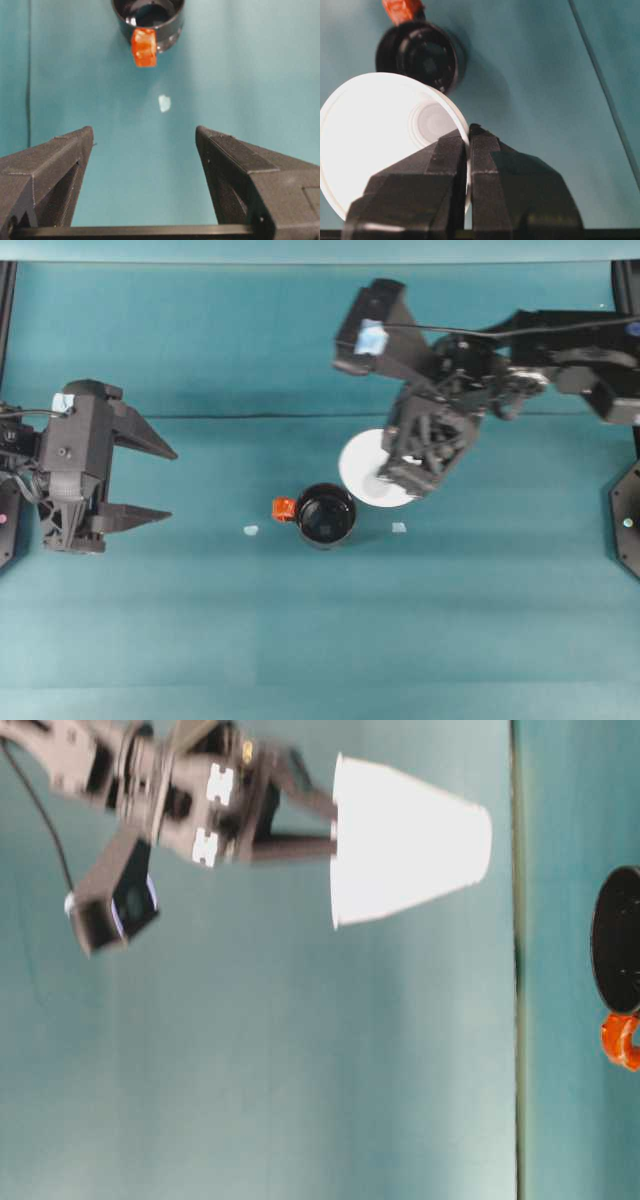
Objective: Put the paper cup into the moved red handle cup holder.
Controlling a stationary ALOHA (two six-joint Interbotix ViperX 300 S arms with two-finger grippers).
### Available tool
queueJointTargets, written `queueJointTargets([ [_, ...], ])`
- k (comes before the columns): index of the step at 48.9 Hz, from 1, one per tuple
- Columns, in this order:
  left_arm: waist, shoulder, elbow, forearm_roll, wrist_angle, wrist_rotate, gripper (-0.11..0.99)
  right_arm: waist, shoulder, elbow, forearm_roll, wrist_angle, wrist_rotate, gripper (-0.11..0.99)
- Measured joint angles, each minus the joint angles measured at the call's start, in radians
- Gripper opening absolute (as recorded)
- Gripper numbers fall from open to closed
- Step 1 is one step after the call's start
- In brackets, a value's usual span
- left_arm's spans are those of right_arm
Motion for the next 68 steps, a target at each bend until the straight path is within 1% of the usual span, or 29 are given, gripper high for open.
queueJointTargets([
  [1,0.0,-0.002,0.0,-0.002,-0.002,0.0,0.85,0.002,0.008,-0.006,0.0,-0.002,0.0,-0.11],
  [6,0.0,0.0,0.0,0.0,0.0,0.0,0.85,0.006,0.049,-0.034,-0.002,-0.017,0.0,-0.11],
  [9,0.0,0.0,0.0,-0.002,0.0,0.0,0.85,0.009,0.074,-0.044,-0.003,-0.035,0.0,-0.11],
  [11,0.0,0.0,0.0,0.0,0.0,0.002,0.85,0.011,0.087,-0.048,-0.003,-0.051,0.0,-0.11],
  [12,0.0,0.0,0.0,-0.002,0.0,0.0,0.85,0.012,0.095,-0.048,-0.006,-0.058,0.0,-0.11],
  [13,0.0,0.0,0.0,0.0,0.0,0.0,0.85,0.014,0.103,-0.048,-0.009,-0.066,0.0,-0.11],
  [17,0.0,0.0,0.0,0.0,0.0,0.0,0.85,0.02,0.127,-0.044,-0.017,-0.097,0.0,-0.11],
  [23,0.0,0.0,0.003,-0.002,-0.002,0.0,0.85,0.028,0.172,-0.021,-0.018,-0.15,0.0,-0.11],
  [28,0.0,0.0,0.006,0.0,0.0,0.0,0.85,0.038,0.207,-0.002,-0.02,-0.192,0.0,-0.11],
  [32,0.0,0.0,0.006,-0.002,0.0,0.0,0.85,0.051,0.229,0.008,-0.018,-0.213,0.0,-0.11],
  [33,0.0,-0.002,0.006,-0.002,0.0,0.0,0.85,0.055,0.233,0.011,-0.02,-0.219,0.0,-0.11],
  [34,0.0,0.0,0.006,0.0,0.0,0.0,0.85,0.057,0.235,0.012,-0.02,-0.224,0.0,-0.11],
  [37,0.0,0.0,0.006,-0.002,0.0,0.0,0.85,0.064,0.239,0.015,-0.02,-0.238,0.0,-0.11],
  [39,0.0,0.0,0.006,0.0,0.0,0.0,0.85,0.066,0.242,0.018,-0.02,-0.247,0.0,-0.11],
  [40,0.0,0.0,0.006,-0.002,0.0,0.0,0.85,0.066,0.244,0.021,-0.021,-0.252,0.0,-0.11],
  [42,0.0,0.0,0.006,0.0,0.0,0.0,0.85,0.066,0.247,0.025,-0.02,-0.255,0.0,-0.11],
  [43,0.0,0.0,0.008,-0.002,-0.002,0.0,0.85,0.066,0.247,0.026,-0.02,-0.256,0.0,-0.11],
  [45,0.0,-0.002,0.006,0.0,0.0,0.002,0.85,0.064,0.247,0.026,-0.023,-0.258,0.0,-0.11],
  [52,0.0,0.0,0.008,-0.002,0.0,0.0,0.85,0.064,0.249,0.028,-0.031,-0.261,0.0,-0.11],
  [53,0.0,0.0,0.008,0.0,-0.002,0.0,0.85,0.064,0.249,0.026,-0.031,-0.262,0.0,-0.11],
  [57,0.0,0.0,0.006,-0.002,0.0,0.0,0.85,0.066,0.249,0.028,-0.032,-0.261,0.0,-0.11],
  [68,0.0,0.0,0.008,0.0,0.0,0.0,0.85,0.064,0.249,0.026,-0.031,-0.25,0.0,-0.1],
])
